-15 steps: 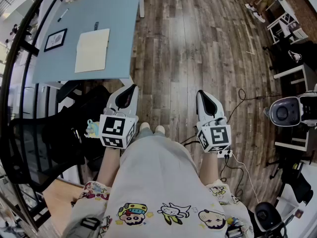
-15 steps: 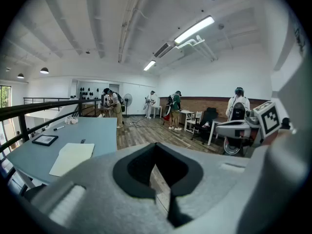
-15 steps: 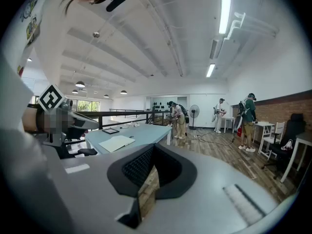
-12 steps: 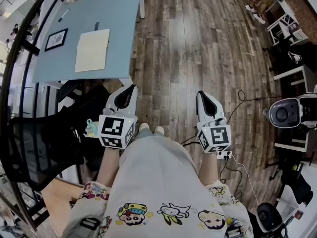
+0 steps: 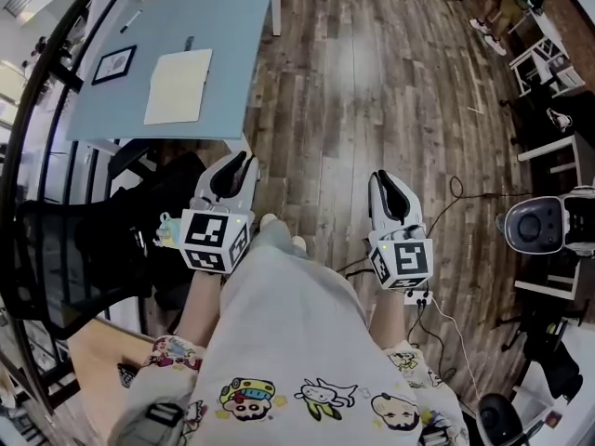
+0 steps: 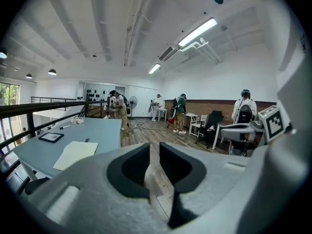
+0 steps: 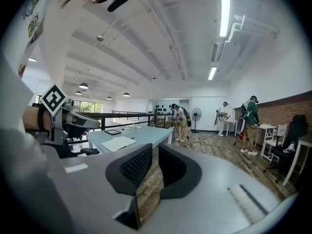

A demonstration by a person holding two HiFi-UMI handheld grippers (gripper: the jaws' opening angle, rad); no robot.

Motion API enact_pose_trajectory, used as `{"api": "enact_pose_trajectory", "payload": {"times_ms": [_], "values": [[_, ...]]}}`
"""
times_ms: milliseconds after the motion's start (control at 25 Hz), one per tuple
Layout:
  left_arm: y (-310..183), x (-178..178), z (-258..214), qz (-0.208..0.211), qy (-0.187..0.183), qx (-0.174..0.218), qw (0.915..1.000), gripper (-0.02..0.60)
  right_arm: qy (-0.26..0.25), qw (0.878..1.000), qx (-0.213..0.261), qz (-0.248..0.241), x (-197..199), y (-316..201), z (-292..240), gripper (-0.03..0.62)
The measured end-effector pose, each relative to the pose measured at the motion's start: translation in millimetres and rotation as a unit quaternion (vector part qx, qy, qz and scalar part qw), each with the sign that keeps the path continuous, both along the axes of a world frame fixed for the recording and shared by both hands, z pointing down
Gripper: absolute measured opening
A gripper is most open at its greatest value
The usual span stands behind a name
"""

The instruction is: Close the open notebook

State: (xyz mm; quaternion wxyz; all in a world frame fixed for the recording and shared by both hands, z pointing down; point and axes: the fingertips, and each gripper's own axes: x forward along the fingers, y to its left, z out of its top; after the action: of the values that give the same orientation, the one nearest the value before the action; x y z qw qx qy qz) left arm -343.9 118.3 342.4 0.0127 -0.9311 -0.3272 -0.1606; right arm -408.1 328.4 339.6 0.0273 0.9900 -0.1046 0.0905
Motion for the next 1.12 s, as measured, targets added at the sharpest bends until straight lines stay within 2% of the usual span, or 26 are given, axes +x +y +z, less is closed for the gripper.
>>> {"api": "enact_pose_trajectory", "payload": {"times_ms": [80,320,800,1120], "values": [[-1.3,4.4,3.4,-0.002,-0.003,0.002,1.0,0.064,0.001,1.0,0.005,-0.004,6.4,-0.5,1.3,0.071],[-5.7,46.0,16.1,-0.016,-0.013,-0.005,0.9998,0.103,-0.01,0.999,0.016,-0.029,52.5,-8.3,13.5,0.115],[-7.2,212.8,10.8,-0.031,-0.008,-0.008,0.9995,0.121,-0.012,0.999,0.016,-0.05,212.0,-12.6,9.2,0.126],[-12.6,291.7,14.1,-0.036,-0.014,-0.016,0.9991,0.138,-0.014,0.998,0.027,-0.052,291.2,-17.4,8.2,0.138]]}}
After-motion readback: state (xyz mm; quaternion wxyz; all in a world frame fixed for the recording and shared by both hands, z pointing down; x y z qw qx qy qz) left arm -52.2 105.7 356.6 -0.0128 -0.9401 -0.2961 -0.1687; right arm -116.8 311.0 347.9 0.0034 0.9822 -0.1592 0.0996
